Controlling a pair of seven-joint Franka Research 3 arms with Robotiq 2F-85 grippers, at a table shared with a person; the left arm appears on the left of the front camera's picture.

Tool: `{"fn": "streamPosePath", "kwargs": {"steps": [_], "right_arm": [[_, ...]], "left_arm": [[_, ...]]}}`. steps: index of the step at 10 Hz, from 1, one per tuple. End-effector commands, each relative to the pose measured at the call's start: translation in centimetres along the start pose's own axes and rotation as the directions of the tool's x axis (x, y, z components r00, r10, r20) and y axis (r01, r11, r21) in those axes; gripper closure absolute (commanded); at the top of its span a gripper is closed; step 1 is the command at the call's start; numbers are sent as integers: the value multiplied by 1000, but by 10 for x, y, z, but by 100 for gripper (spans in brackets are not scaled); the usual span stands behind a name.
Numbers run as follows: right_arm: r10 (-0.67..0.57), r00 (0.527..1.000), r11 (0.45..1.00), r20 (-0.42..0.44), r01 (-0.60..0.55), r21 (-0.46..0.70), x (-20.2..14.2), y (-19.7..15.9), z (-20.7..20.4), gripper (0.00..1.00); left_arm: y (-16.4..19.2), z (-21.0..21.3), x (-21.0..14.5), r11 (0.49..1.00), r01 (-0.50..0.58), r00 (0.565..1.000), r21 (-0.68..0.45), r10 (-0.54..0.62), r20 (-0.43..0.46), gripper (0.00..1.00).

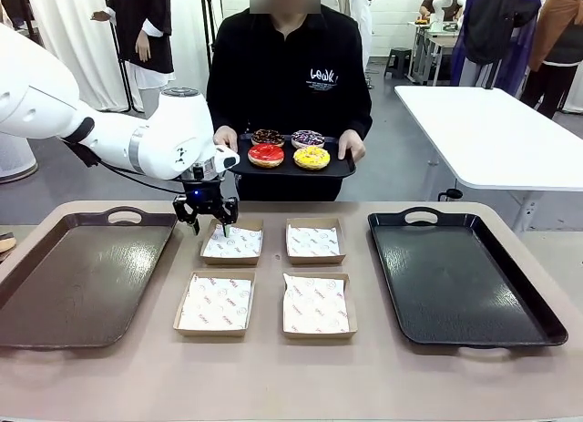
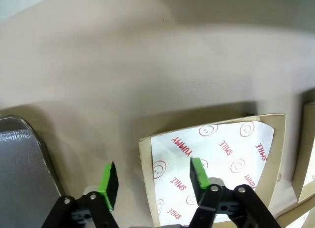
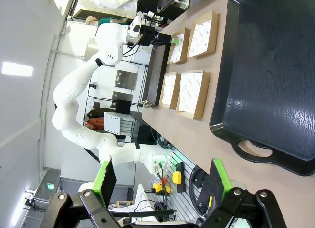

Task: Individually package the donuts and arrange them on the tray.
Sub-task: Pick up one Paper togo box.

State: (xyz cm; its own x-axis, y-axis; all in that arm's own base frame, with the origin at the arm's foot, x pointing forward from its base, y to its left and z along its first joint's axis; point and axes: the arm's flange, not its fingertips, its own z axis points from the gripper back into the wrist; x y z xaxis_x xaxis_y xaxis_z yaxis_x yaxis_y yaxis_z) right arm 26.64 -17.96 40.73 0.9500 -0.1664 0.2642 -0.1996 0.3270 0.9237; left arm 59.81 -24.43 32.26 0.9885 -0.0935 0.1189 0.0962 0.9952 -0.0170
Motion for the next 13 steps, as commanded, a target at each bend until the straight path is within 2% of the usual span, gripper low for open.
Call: {"fn": "streamPosePath", "kwargs": {"steps": [1,3,4,5,6,11,13], "right_arm": [[1,1000,1000,5,-1,11,0,1,0,0],[1,1000,1000,5,-1,11,0,1,0,0],[1,1000,1000,5,-1,11,0,1,0,0],[1,1000,1000,5,-1,11,0,1,0,0],[1,1000,1000,5,-1,11,0,1,0,0],[1,1000,1000,5,-1,11,0,1,0,0],[1,1000,1000,5,-1,11,0,1,0,0]], "left_arm": [[2,2,1,1000,-19,1000,-7,19,11,100],[1,4,0,1000,-27,1000,3,27,8,100],[1,4,-1,1000,-30,1000,5,30,7,90],[1,3,-1,999,-34,999,8,34,5,99],[1,4,-2,999,-39,999,10,39,4,100],[8,26,-5,996,-92,996,-9,92,-4,100],[12,63,-5,984,-163,986,-64,161,-43,100]]}}
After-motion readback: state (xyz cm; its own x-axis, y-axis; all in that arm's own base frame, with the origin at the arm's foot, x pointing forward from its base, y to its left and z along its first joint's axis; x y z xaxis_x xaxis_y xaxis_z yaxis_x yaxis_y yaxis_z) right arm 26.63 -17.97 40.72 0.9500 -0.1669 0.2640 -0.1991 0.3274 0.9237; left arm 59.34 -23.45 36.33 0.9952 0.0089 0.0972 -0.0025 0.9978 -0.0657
